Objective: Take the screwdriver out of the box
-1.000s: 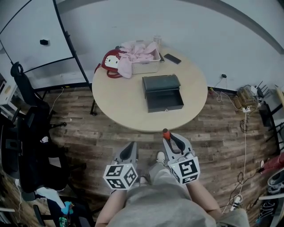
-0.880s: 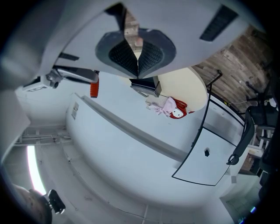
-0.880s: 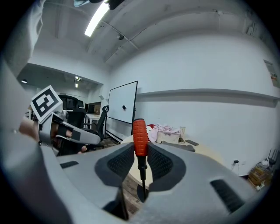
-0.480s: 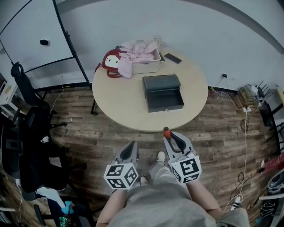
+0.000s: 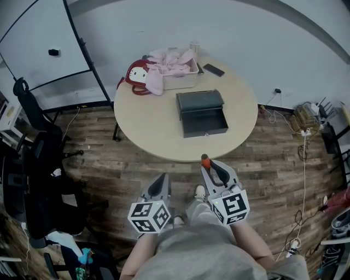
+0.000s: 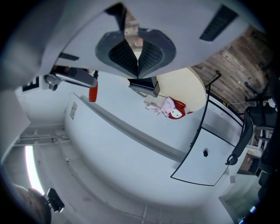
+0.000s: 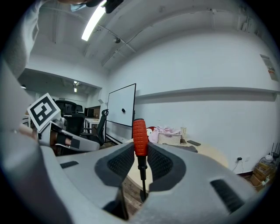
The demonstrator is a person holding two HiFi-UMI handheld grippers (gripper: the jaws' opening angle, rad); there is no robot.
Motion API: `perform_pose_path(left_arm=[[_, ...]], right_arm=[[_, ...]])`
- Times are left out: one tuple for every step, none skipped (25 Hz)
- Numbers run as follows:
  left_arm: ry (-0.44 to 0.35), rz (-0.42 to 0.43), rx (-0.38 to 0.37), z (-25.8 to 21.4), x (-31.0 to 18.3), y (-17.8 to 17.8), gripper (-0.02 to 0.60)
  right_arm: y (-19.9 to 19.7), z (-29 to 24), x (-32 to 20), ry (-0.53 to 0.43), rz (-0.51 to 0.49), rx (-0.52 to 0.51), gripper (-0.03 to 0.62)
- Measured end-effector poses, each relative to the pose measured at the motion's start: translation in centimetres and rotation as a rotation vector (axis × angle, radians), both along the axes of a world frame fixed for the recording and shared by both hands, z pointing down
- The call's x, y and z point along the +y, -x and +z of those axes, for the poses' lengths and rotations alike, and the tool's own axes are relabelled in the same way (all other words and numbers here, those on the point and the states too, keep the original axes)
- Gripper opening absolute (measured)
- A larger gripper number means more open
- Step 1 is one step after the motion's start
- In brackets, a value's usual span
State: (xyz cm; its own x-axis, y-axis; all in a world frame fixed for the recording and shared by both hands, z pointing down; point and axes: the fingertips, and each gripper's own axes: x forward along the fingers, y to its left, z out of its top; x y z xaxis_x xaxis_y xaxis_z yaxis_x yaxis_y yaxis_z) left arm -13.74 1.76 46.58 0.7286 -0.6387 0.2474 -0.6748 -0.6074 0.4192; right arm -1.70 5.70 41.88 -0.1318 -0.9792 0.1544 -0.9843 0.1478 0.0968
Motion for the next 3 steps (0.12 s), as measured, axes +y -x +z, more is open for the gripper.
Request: perform_pose_path(left_arm=[[0.000,0.000,0.001,0.03,-0.02,0.03,0.003],[0.001,0.000,0.001,0.06,-0.05,0.05,0.003],[0.001,0.000,0.002,0.09,-0.07,0.07,0.003]], right_arm=[[0.08,-0.02,-0.06,-0.002,-0.002,0.000,0.080],[0.15,-0.03,-0.11,-0.003,-0.003,-0.001,0.080],[0.22,-0.04,-0.16,-0.004,-0.004,-0.002,0.080]])
